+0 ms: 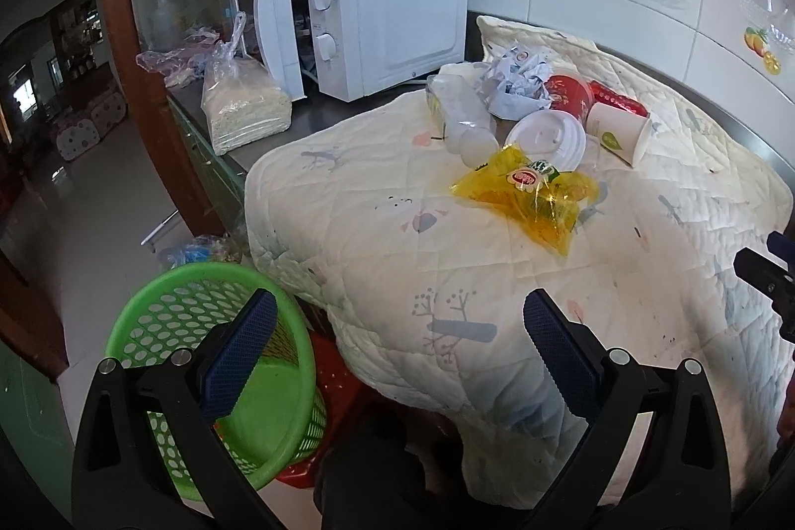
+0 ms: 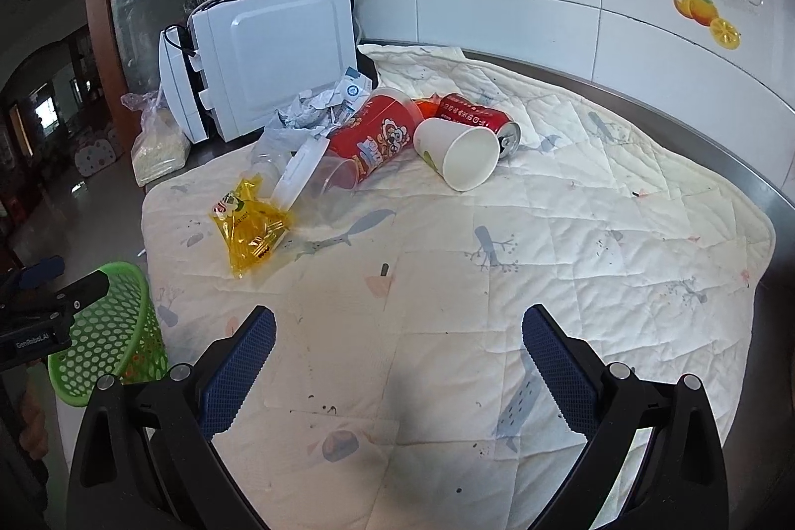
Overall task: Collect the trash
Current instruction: 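Move the left tool to the yellow snack bag while the right tool approaches the crumpled paper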
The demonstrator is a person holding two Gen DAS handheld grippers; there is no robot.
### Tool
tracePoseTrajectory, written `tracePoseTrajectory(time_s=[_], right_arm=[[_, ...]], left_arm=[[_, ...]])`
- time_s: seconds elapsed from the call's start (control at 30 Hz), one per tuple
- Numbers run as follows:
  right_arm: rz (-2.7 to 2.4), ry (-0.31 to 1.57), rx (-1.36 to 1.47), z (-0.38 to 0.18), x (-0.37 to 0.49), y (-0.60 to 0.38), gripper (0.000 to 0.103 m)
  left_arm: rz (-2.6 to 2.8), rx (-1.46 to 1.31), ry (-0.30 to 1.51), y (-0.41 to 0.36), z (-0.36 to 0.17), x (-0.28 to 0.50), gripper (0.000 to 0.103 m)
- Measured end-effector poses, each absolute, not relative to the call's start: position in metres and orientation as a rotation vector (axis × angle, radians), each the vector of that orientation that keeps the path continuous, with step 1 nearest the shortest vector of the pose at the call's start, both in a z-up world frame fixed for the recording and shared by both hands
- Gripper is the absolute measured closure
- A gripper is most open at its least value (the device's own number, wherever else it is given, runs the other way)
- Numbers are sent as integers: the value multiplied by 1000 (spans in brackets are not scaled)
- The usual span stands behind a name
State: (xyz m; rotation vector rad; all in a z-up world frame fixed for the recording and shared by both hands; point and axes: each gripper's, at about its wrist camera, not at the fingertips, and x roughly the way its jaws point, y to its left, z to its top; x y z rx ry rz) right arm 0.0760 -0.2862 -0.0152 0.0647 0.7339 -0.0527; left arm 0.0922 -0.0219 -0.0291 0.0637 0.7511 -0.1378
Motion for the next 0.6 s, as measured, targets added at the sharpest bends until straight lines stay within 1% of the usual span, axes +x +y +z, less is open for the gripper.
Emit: tracePoseTrajectory(time_s=[0.5, 0.57, 0.6], right_arm=[[75, 764, 34, -10, 158, -272, 8], [96, 760, 42, -6, 170, -270, 10], [108, 759, 49, -4, 176, -269, 14]], left_arm=[[-121, 61, 780, -20, -37, 118, 5], [-112, 52, 786, -17, -38, 120, 5], [-109, 48, 787, -16, -38, 121, 5]])
